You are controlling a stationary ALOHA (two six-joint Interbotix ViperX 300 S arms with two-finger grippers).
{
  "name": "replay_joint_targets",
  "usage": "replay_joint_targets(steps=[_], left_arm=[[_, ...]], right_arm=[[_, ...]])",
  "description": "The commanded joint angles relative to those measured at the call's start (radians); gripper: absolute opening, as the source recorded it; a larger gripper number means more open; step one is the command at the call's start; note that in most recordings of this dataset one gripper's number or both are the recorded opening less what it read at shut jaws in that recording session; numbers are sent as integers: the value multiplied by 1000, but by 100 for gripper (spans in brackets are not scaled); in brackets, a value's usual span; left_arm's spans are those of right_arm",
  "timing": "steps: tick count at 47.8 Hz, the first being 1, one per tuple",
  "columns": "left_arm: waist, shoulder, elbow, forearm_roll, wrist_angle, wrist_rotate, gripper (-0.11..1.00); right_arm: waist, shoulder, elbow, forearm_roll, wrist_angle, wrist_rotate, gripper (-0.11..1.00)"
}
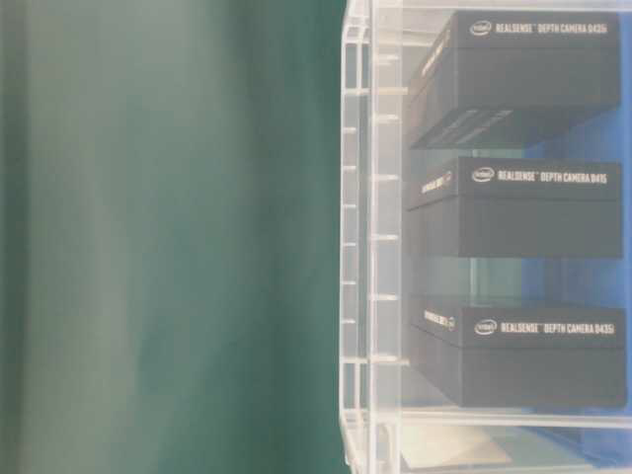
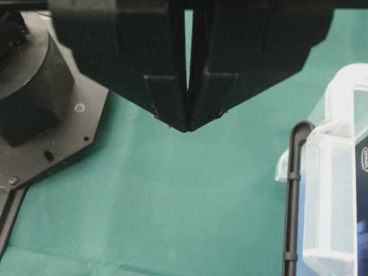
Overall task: Take the box out of the case with the right arm.
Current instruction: 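Move the open right gripper over the middle black box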
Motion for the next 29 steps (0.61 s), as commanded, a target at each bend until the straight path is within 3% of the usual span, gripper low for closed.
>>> replay_joint_targets(steps=[1,14,17,22,29], left_arm=[[-3,3,-29,2,-2,-2,0],[-3,3,-28,3,0,-2,0],[-5,3,-29,3,0,-2,0],[-3,3,-29,3,0,-2,0],[-3,2,-29,3,0,-2,0]], right_arm=[[-6,-6,-18,-3,-6,-3,0],[-6,-8,-15,-5,-8,-3,0],[-6,-6,-15,-6,-8,-3,5],[-6,-8,-12,-9,-8,0,27],[-6,-6,-11,-11,-3,5,71]])
